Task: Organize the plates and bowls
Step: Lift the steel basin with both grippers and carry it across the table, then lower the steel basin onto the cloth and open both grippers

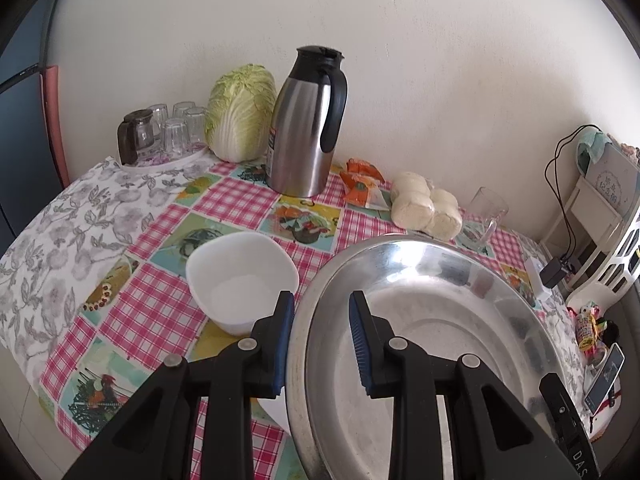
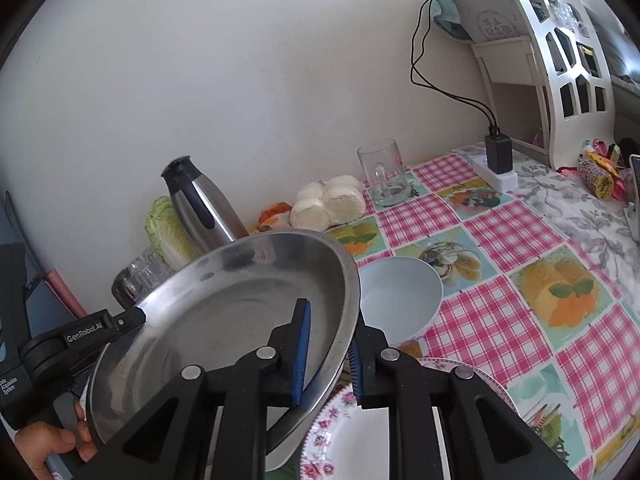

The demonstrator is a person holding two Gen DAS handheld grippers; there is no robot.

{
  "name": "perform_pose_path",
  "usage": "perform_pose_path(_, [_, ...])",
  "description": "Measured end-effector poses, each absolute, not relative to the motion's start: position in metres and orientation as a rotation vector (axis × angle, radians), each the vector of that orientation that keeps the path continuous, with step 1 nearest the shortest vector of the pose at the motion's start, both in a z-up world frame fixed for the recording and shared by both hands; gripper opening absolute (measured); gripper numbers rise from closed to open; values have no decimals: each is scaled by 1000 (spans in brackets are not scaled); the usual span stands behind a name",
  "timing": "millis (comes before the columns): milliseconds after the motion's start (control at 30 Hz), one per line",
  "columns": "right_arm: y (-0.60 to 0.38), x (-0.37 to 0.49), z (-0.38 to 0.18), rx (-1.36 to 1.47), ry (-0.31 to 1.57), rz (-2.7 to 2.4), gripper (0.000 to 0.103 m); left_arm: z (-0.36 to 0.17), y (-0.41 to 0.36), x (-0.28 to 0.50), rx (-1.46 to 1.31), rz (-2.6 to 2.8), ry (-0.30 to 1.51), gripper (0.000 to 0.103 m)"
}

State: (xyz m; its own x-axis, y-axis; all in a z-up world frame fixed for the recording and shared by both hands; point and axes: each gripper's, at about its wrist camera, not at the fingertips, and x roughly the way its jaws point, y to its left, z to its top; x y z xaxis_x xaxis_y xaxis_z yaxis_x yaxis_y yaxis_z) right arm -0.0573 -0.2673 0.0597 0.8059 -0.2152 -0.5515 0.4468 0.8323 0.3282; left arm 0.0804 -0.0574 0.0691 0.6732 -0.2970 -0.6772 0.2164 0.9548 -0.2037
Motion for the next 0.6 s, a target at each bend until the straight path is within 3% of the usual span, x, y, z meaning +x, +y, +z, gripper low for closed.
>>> perform_pose_path(600, [-247,-33,14,407,710,-349,19,11,-29,87,-126,-189,915,29])
